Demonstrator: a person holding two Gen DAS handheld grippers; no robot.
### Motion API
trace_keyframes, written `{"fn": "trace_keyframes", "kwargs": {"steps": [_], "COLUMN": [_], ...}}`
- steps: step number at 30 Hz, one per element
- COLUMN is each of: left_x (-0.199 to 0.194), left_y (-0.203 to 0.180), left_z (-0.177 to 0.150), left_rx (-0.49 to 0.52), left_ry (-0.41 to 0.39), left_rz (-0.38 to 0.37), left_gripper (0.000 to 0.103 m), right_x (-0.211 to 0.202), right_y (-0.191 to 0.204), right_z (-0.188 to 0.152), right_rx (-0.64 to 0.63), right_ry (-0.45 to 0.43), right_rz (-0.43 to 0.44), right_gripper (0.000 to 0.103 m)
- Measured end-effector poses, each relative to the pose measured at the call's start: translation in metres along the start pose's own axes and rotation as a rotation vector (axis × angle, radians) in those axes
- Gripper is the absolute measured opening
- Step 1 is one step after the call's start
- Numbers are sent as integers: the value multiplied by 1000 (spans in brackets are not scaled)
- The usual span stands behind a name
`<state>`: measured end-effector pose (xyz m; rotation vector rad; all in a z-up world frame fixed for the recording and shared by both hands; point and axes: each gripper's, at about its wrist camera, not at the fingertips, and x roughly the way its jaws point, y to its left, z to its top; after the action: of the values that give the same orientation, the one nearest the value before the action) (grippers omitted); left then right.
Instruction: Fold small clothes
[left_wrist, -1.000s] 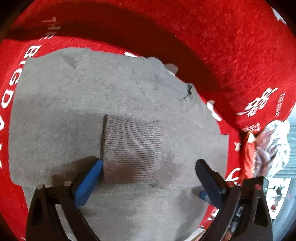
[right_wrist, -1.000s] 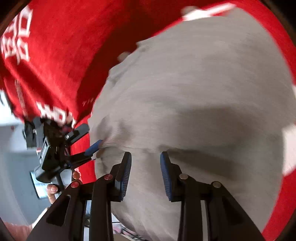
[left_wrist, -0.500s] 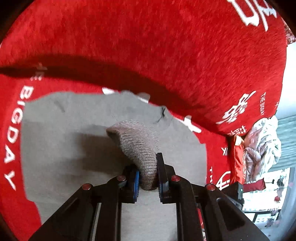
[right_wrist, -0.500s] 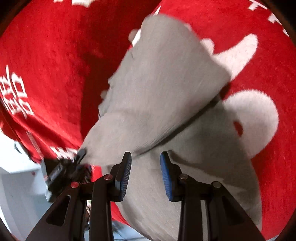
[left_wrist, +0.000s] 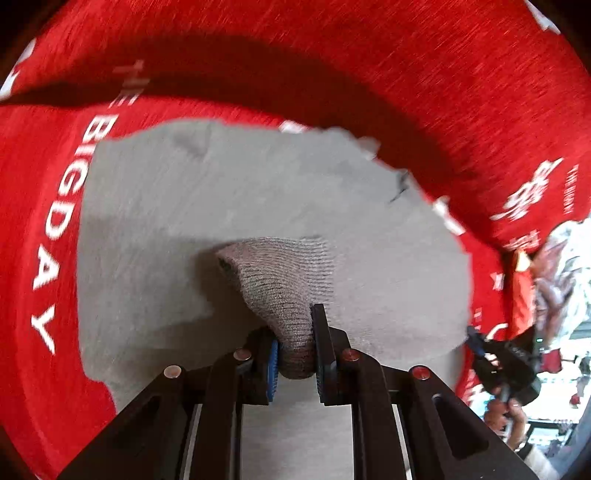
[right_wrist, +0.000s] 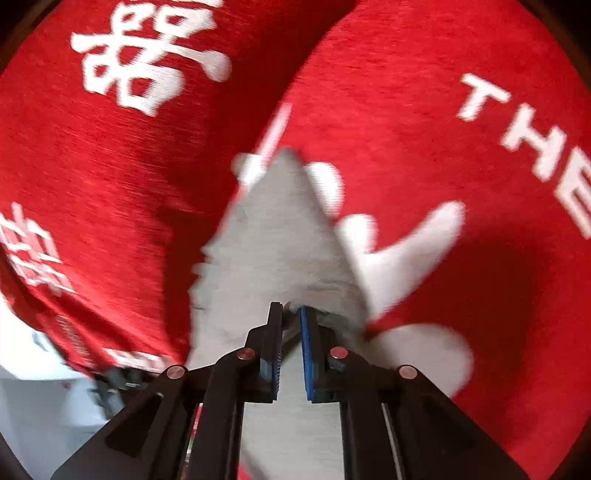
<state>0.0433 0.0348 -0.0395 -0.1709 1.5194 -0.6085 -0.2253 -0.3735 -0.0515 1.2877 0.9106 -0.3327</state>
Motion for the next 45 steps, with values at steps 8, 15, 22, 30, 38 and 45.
{"fn": "trace_keyframes", "kwargs": {"steps": [8, 15, 22, 30, 38, 45], "left_x": [-21, -38, -13, -16, -5, -42], "left_y": [5, 13, -2, -25, -19, 23], "left_z": [-7, -5, 5, 9, 8, -3], "left_rx": [43, 46, 56, 125, 151, 65], "left_ry": [-45, -53, -17, -69, -90, -61], "left_rz": [194, 202, 134, 174, 426, 409], "left_gripper": [59, 63, 63, 13, 13, 13], "right_x": [-10, -20, -4, 38, 35, 16], "right_y": [-12, -4, 17, 35, 38, 46], "right_z": [-10, -8, 10, 47, 46, 39], "right_rx": [-26, -74, -184, -226, -364, -387], "right_ry": [34, 22, 13, 95, 61, 34], "right_rz": [-40, -46, -124, -190, -324, -375], "right_gripper": [13, 41, 42, 8, 8, 14]}}
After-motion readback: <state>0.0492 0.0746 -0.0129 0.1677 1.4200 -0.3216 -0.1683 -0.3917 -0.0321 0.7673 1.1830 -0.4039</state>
